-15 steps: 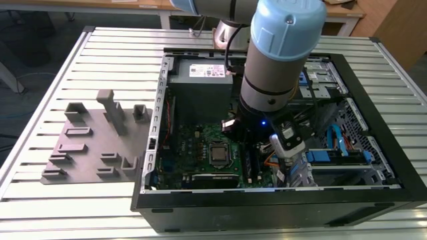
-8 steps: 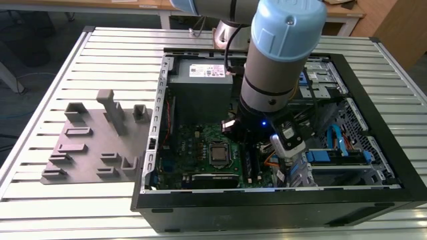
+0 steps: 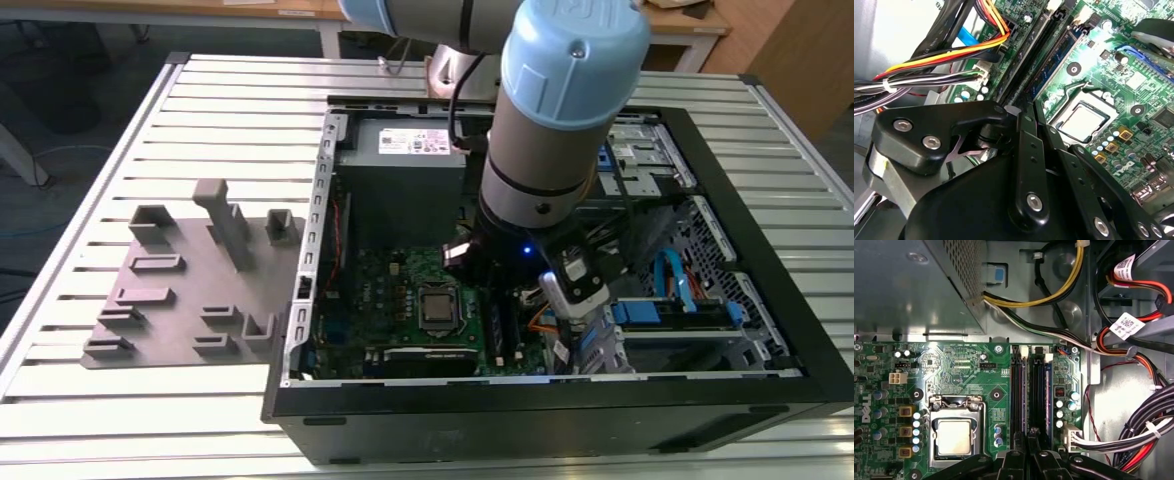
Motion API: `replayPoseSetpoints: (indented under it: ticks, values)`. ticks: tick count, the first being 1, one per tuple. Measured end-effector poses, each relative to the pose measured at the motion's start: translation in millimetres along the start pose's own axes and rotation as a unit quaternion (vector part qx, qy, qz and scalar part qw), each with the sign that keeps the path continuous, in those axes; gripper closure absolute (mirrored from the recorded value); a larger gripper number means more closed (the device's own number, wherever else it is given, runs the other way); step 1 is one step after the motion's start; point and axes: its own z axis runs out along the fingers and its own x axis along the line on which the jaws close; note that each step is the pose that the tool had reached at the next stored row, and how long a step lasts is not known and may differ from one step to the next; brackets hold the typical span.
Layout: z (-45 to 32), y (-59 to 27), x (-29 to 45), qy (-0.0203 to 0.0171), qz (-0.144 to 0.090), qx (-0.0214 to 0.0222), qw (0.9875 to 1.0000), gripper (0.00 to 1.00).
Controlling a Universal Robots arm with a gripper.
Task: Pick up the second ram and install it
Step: 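Insert the second ram into the second slot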
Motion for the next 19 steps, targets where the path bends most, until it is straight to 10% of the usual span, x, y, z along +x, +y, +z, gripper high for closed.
replayPoseSetpoints:
  ticks: [14,19]
  values:
    - [1.6,-0.1,0.1,0.0001,0.000,0.0000,1.0000,0.82]
    - [-16.1,0.9,-0.5,0.0000,0.000,-0.0001,1.0000,0.82]
